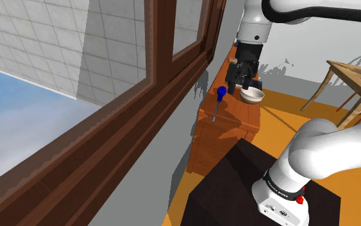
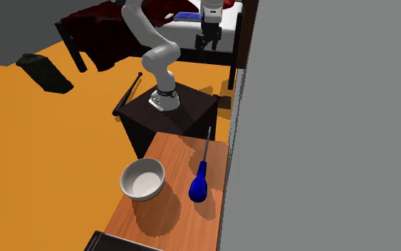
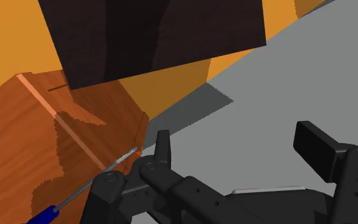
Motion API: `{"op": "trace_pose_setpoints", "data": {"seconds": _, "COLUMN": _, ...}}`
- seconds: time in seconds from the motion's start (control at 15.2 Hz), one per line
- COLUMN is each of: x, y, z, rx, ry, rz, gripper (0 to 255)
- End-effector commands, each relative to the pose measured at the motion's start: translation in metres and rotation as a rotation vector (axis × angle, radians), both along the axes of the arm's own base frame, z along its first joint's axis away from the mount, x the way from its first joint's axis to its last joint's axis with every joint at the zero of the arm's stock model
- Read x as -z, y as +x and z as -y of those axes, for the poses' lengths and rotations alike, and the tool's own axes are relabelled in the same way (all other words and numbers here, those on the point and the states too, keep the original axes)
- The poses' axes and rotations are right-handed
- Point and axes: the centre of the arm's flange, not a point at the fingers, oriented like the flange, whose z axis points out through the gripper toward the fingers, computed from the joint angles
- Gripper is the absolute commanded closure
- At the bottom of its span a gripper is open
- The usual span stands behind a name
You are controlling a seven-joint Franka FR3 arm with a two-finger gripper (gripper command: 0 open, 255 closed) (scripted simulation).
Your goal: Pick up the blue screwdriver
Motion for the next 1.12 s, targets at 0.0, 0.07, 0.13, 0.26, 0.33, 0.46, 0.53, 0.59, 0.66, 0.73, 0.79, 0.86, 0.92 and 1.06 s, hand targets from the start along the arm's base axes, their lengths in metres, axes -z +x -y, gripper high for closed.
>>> {"op": "trace_pose_setpoints", "data": {"seconds": 0.0, "x": 0.0, "y": 0.0, "z": 0.0, "rx": 0.0, "ry": 0.0, "rz": 0.0, "gripper": 0}}
{"op": "trace_pose_setpoints", "data": {"seconds": 0.07, "x": 0.008, "y": 0.008, "z": 0.005, "rx": 0.028, "ry": -0.004, "rz": 0.003, "gripper": 0}}
{"op": "trace_pose_setpoints", "data": {"seconds": 0.13, "x": 0.016, "y": 0.016, "z": 0.01, "rx": 0.055, "ry": -0.008, "rz": 0.007, "gripper": 0}}
{"op": "trace_pose_setpoints", "data": {"seconds": 0.26, "x": 0.032, "y": 0.032, "z": 0.022, "rx": 0.11, "ry": -0.015, "rz": 0.013, "gripper": 0}}
{"op": "trace_pose_setpoints", "data": {"seconds": 0.33, "x": 0.04, "y": 0.04, "z": 0.028, "rx": 0.138, "ry": -0.019, "rz": 0.016, "gripper": 0}}
{"op": "trace_pose_setpoints", "data": {"seconds": 0.46, "x": 0.055, "y": 0.055, "z": 0.041, "rx": 0.193, "ry": -0.027, "rz": 0.023, "gripper": 0}}
{"op": "trace_pose_setpoints", "data": {"seconds": 0.53, "x": 0.063, "y": 0.062, "z": 0.048, "rx": 0.22, "ry": -0.031, "rz": 0.026, "gripper": 0}}
{"op": "trace_pose_setpoints", "data": {"seconds": 0.59, "x": 0.07, "y": 0.069, "z": 0.055, "rx": 0.248, "ry": -0.034, "rz": 0.03, "gripper": 0}}
{"op": "trace_pose_setpoints", "data": {"seconds": 0.66, "x": 0.078, "y": 0.076, "z": 0.062, "rx": 0.275, "ry": -0.038, "rz": 0.033, "gripper": 0}}
{"op": "trace_pose_setpoints", "data": {"seconds": 0.73, "x": 0.085, "y": 0.083, "z": 0.069, "rx": 0.303, "ry": -0.042, "rz": 0.036, "gripper": 0}}
{"op": "trace_pose_setpoints", "data": {"seconds": 0.79, "x": 0.093, "y": 0.089, "z": 0.077, "rx": 0.33, "ry": -0.046, "rz": 0.039, "gripper": 0}}
{"op": "trace_pose_setpoints", "data": {"seconds": 0.86, "x": 0.1, "y": 0.096, "z": 0.085, "rx": 0.358, "ry": -0.05, "rz": 0.043, "gripper": 0}}
{"op": "trace_pose_setpoints", "data": {"seconds": 0.92, "x": 0.108, "y": 0.102, "z": 0.093, "rx": 0.385, "ry": -0.054, "rz": 0.046, "gripper": 0}}
{"op": "trace_pose_setpoints", "data": {"seconds": 1.06, "x": 0.122, "y": 0.114, "z": 0.11, "rx": 0.44, "ry": -0.061, "rz": 0.053, "gripper": 0}}
